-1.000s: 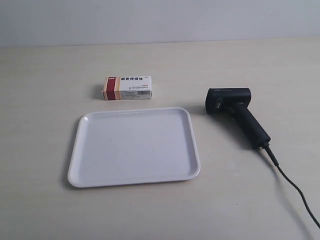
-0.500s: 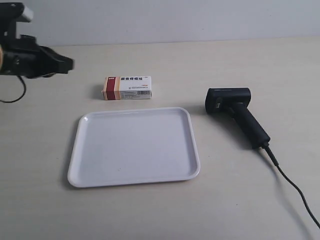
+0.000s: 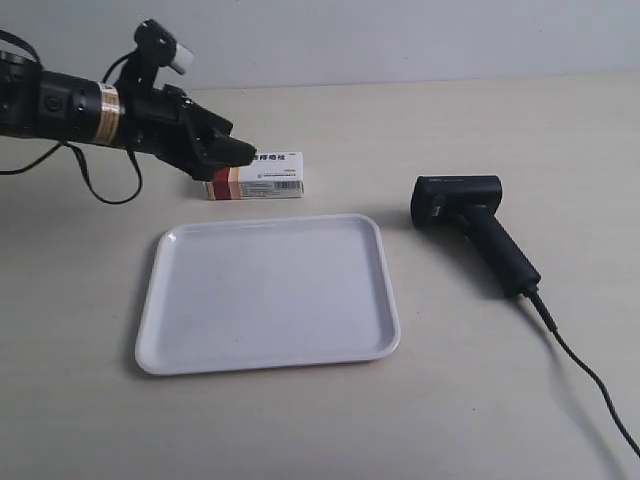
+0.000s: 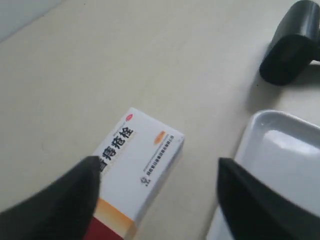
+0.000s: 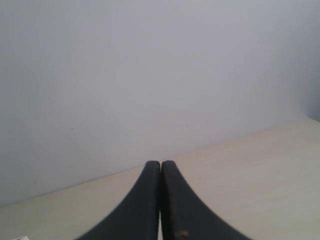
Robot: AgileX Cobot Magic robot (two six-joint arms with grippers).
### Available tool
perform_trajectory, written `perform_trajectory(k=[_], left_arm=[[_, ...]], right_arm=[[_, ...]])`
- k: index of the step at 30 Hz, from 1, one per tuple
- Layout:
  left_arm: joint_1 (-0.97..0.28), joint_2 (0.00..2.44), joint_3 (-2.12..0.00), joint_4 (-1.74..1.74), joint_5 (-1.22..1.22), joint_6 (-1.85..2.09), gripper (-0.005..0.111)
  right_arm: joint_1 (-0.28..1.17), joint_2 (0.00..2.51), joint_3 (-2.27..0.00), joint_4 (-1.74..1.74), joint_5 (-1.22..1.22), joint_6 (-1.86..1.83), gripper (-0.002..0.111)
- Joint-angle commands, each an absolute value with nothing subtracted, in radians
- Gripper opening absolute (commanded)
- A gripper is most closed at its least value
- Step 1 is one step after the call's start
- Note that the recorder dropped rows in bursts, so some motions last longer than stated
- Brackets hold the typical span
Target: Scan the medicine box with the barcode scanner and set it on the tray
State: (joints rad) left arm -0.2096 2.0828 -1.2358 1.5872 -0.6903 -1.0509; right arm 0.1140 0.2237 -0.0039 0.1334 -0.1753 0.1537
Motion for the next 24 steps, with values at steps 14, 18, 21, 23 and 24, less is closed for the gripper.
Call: perform_trajectory(k=[14, 18, 21, 23, 24], left_arm=[[-0.22, 2.398, -1.462, 1.537, -0.686, -0.867, 0.099], [-0.22, 2.398, -1.464, 1.546, -0.694, -0.867, 0.063], [-0.22, 2.367, -1.464, 1.597, -0.748, -0.884, 0.023], [-0.22, 2.329, -1.464, 1.647, -0.789, -0.93, 0.001], [-0.22, 2.301, -1.464, 1.675, -0.81, -0.98, 0.002]], right_arm=[[0.11, 0.227, 0.0, 0.12, -0.19, 0.157, 0.0], [0.11, 0.227, 0.0, 0.12, -0.196, 0.157, 0.0], [0.11, 0.238, 0.0, 0.12, -0.201, 0.157, 0.0], [0.11, 0.27, -0.01, 0.102, -0.177, 0.157, 0.0], [0.11, 0.301, -0.034, 0.094, -0.161, 0.157, 0.0]])
